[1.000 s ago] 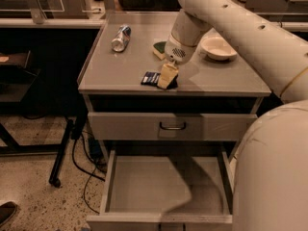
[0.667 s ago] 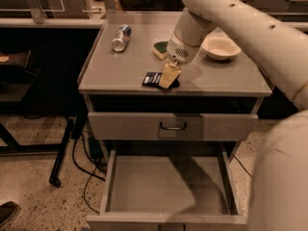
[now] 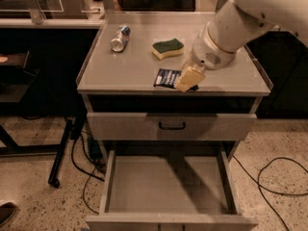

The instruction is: Place rxbar blueberry into middle drawer

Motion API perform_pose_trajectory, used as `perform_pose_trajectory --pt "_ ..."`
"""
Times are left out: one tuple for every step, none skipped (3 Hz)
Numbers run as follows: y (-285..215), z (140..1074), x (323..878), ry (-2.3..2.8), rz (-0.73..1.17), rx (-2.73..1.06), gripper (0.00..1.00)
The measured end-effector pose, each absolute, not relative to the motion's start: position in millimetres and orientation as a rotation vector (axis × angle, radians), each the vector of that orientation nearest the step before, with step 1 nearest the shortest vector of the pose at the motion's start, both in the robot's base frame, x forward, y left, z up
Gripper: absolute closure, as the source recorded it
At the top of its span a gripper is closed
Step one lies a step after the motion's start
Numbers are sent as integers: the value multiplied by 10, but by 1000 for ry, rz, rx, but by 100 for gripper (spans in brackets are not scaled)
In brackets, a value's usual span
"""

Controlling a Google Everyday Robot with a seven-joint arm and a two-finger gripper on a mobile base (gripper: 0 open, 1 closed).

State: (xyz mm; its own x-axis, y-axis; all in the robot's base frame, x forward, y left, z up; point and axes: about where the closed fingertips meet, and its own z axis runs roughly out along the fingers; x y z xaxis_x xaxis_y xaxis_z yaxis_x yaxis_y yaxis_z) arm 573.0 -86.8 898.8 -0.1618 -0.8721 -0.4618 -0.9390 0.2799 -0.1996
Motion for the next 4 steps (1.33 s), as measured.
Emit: perform_pose_trajectory --pt "-866 8992 5744 2063 169 -1625 100" --pt "-811 8745 5541 2111 215 -1618 100" --pt "-679 8303 5227 2177 341 -1607 100" --pt "-679 8303 5227 2177 341 -1607 100"
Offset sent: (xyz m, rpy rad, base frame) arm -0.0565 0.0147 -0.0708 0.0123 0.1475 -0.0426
